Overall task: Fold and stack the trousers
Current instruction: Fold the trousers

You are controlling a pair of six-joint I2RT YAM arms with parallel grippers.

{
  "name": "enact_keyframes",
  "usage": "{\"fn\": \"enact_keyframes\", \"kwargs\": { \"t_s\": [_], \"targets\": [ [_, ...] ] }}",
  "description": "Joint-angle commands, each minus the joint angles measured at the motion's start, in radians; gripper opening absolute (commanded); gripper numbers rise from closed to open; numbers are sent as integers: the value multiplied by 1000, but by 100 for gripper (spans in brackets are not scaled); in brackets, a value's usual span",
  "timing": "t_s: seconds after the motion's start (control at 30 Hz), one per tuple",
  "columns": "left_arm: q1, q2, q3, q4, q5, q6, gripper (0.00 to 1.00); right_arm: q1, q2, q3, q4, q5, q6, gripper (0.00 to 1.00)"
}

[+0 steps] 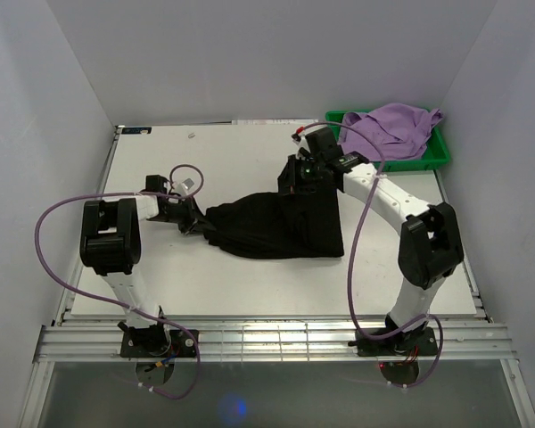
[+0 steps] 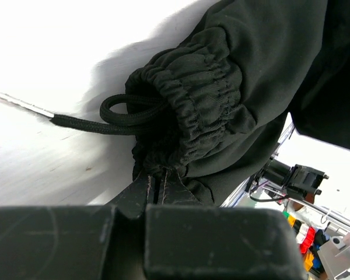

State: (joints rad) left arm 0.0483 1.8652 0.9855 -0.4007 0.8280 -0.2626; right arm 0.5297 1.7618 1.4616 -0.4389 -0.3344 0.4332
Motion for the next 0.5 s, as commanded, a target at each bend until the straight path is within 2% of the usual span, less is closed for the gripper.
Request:
{"fn": "enact_keyframes", "kwargs": {
  "t_s": [0.0, 0.47],
  "targets": [
    [-31, -23, -39, 36, -112, -29, 0, 64, 51, 112, 48, 47, 67, 8],
    [-134, -44, -83, 120, -279, -151, 0, 248, 238, 286, 11, 135, 119, 8]
  ]
}}
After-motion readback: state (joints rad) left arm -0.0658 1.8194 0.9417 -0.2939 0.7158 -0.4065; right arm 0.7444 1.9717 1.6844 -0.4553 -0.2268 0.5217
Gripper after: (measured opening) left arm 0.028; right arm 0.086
